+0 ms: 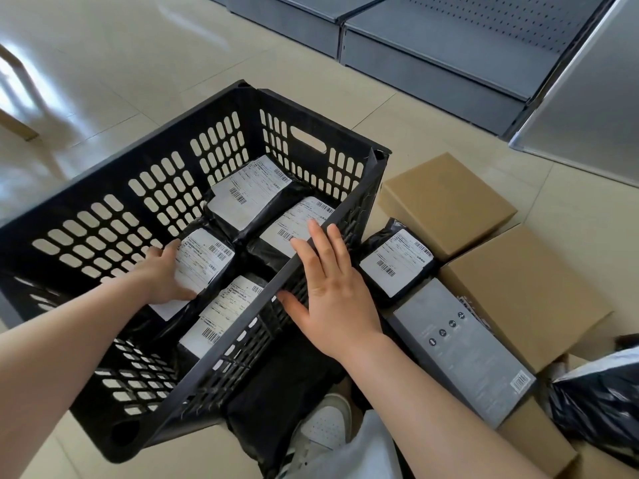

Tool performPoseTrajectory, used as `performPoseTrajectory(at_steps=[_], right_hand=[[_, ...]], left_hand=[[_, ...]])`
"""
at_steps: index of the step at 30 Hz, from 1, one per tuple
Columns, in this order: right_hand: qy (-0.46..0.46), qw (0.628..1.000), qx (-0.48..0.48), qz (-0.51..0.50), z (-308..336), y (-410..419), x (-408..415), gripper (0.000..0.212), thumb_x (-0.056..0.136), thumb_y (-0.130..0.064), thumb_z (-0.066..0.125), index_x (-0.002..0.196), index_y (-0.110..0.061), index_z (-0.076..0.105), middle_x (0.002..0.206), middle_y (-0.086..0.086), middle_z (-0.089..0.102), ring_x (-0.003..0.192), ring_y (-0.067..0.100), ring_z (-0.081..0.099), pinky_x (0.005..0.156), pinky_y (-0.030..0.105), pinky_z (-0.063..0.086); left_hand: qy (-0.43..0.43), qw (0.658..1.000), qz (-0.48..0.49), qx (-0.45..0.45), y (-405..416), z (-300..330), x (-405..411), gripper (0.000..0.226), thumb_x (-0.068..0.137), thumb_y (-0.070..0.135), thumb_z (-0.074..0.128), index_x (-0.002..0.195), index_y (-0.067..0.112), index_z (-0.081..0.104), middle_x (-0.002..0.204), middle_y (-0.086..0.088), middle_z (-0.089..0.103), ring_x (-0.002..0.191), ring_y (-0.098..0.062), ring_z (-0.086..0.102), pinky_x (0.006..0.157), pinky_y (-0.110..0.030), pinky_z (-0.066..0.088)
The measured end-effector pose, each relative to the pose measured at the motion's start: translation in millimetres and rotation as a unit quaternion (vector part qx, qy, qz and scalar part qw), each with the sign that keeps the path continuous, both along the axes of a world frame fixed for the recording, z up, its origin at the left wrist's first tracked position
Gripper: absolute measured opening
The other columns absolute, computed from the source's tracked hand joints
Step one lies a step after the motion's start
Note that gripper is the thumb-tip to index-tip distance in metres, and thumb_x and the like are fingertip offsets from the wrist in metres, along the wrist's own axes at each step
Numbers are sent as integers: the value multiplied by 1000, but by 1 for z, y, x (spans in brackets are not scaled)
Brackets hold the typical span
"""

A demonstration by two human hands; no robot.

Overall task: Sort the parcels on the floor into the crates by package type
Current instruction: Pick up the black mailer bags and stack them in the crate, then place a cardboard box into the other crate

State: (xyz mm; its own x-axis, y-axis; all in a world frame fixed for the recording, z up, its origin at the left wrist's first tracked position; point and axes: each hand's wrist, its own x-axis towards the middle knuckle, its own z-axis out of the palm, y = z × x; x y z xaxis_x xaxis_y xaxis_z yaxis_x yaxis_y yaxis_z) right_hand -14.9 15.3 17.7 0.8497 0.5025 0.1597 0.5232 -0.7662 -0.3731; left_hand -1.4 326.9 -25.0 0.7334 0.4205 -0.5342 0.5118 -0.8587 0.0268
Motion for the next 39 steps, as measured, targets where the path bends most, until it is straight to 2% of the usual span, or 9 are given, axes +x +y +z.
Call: performPoseTrajectory(at_steps=[7,10,14,17,23,29,31,35,39], right_hand=[[7,1000,-8,-2,0,1,-1,75,96,-58,45,155,-23,14,168,4,-1,155,26,-7,110,40,39],[24,1000,-6,3,4,0,-1,75,96,-57,47,155,-23,15,168,3,-1,154,25,-8,111,41,38],[70,997,-15,25,18,-8,3,71,99,-54,46,157,-27,14,168,-3,-7,153,18,-15,114,40,34],[117,992,-21,49,31,-16,7,68,101,-52,41,158,-32,12,167,-11,-11,152,10,-19,117,39,26],[171,982,-16,78,54,-41,19,65,103,-48,40,159,-34,10,167,-16,-5,152,3,-11,122,40,11],[157,985,-64,35,74,-105,37,66,103,-49,40,159,-36,7,167,-15,-6,152,6,-9,122,34,0],[148,985,-85,10,82,-131,47,67,103,-49,41,159,-35,7,167,-14,-4,153,8,-7,120,30,-1],[140,984,-93,-52,96,-185,61,69,102,-49,43,160,-33,9,168,-10,2,154,12,-2,124,39,6],[144,978,-85,-121,99,-244,61,69,101,-49,44,159,-30,12,168,-5,8,154,16,3,125,43,10]], left_hand=[[18,1000,10,-7,-6,-6,2,125,72,40,84,157,26,-7,161,-13,14,142,-39,27,115,-51,29],[19,1000,22,-2,-10,-6,2,126,72,38,83,157,25,-9,162,-11,11,146,-39,15,118,-52,21],[6,999,31,33,-19,-6,0,123,72,37,81,156,28,-9,164,-8,3,150,-33,4,117,-61,13],[-11,999,13,42,-26,-1,-3,111,80,31,73,156,26,-7,165,-10,-2,151,-32,-3,119,-60,6],[-125,992,-27,5,-58,31,9,82,95,45,53,158,22,7,164,-11,8,150,-35,8,119,-54,12],[-189,977,-57,-85,-111,83,40,68,98,50,42,155,19,20,159,-12,26,143,-34,30,117,-51,27],[-218,967,-76,-105,-137,103,49,65,100,48,39,155,20,21,159,-10,26,145,-32,26,118,-50,24],[-284,940,-139,-127,-198,138,63,61,101,43,39,155,20,21,161,-6,24,148,-27,18,119,-46,18],[-315,916,-216,-126,-260,146,73,61,100,41,42,155,22,23,162,-4,21,150,-25,12,121,-45,11]])
